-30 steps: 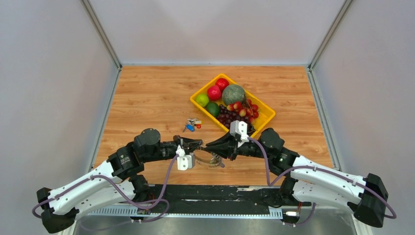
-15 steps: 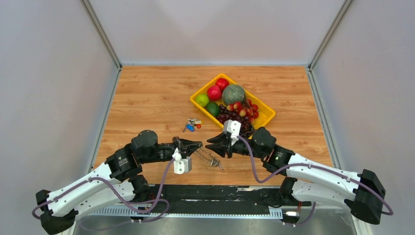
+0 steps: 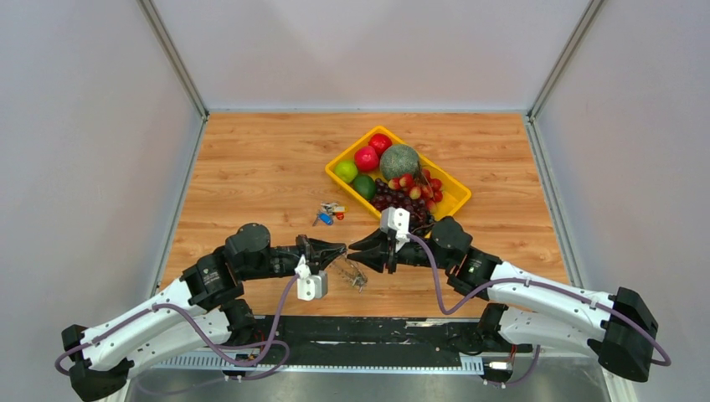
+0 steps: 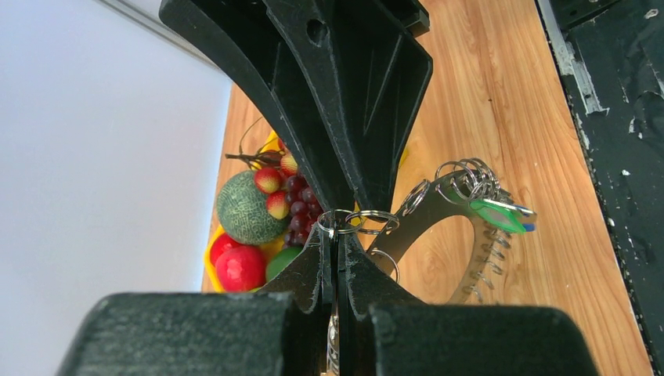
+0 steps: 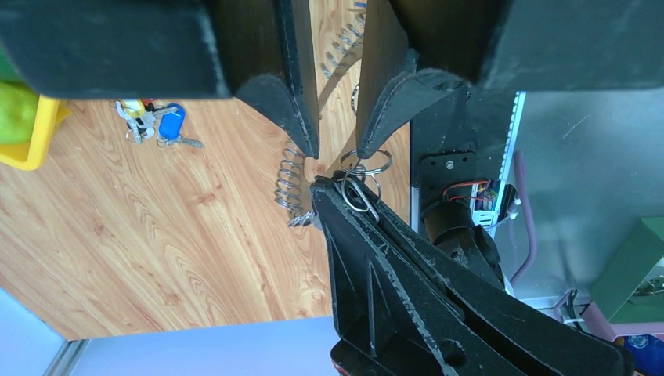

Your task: Remove the keys from the keyring

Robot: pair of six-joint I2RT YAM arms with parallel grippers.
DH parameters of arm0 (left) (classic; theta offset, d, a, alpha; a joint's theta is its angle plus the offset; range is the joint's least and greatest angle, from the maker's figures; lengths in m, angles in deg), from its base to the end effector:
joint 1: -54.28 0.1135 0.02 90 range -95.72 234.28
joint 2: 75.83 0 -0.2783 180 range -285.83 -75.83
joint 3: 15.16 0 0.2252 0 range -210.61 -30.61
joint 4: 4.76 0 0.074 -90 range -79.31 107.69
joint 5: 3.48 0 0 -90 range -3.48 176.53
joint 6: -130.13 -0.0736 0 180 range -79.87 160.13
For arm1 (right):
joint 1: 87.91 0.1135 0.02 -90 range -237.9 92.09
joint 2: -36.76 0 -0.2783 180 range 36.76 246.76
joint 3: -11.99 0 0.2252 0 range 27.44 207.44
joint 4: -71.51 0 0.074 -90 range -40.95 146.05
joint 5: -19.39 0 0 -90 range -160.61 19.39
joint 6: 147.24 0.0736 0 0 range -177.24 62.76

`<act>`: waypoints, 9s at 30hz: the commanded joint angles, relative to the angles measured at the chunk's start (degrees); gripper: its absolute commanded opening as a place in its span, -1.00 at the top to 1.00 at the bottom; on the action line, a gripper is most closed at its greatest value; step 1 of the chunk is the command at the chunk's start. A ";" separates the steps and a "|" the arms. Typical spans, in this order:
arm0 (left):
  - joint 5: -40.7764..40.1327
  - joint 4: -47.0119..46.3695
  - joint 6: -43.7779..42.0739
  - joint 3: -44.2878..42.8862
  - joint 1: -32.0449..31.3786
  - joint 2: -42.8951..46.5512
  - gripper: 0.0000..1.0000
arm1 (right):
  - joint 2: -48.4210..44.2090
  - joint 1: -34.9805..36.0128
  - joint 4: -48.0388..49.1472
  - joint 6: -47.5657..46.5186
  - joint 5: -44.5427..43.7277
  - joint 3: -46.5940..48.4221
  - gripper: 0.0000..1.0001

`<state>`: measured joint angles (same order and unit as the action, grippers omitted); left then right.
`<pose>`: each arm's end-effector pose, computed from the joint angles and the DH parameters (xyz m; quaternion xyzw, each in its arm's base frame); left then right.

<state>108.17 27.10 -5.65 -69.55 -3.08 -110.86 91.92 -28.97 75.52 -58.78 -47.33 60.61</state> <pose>0.0546 -0.1356 0.3171 0.6731 0.3840 -0.2077 0.5969 0.0918 0.2088 0.3100 -0.4769 0.5411 0.4530 0.5239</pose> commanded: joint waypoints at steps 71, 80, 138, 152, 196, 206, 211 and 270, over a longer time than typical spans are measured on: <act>2.72 -6.12 -3.29 1.49 -0.12 4.17 1.00 | -5.85 -0.11 3.44 -12.26 -3.10 -1.74 -0.02; 2.82 -6.13 -3.37 1.56 -0.17 4.13 1.00 | -4.40 -0.13 7.13 -13.49 3.49 -1.08 0.23; -14.05 16.82 -46.96 -12.73 -4.79 -1.57 1.00 | 6.72 0.96 13.04 -17.47 -0.11 4.18 0.37; -13.76 15.92 -46.99 -12.31 -5.04 -0.77 1.00 | 9.02 -0.26 15.37 -15.49 3.74 4.81 0.39; -12.38 11.75 -46.51 -9.11 -5.13 2.07 1.00 | 8.81 -0.44 22.53 24.35 -5.95 5.71 1.00; -10.90 10.69 -45.98 -8.07 -5.13 2.52 1.00 | 8.91 -1.76 28.10 44.80 -10.24 3.04 1.00; -9.78 9.93 -45.68 -7.64 -5.13 2.51 1.00 | 9.94 -1.88 28.91 48.60 -9.75 3.36 1.00; -9.89 5.23 -39.73 -6.41 -5.09 5.20 1.00 | 1.66 3.12 12.99 11.25 -11.08 2.96 0.29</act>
<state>95.87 35.10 -44.19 -75.21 -7.93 -106.22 96.92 -25.73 86.32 -38.95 -59.87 63.80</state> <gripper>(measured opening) 0.018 0.349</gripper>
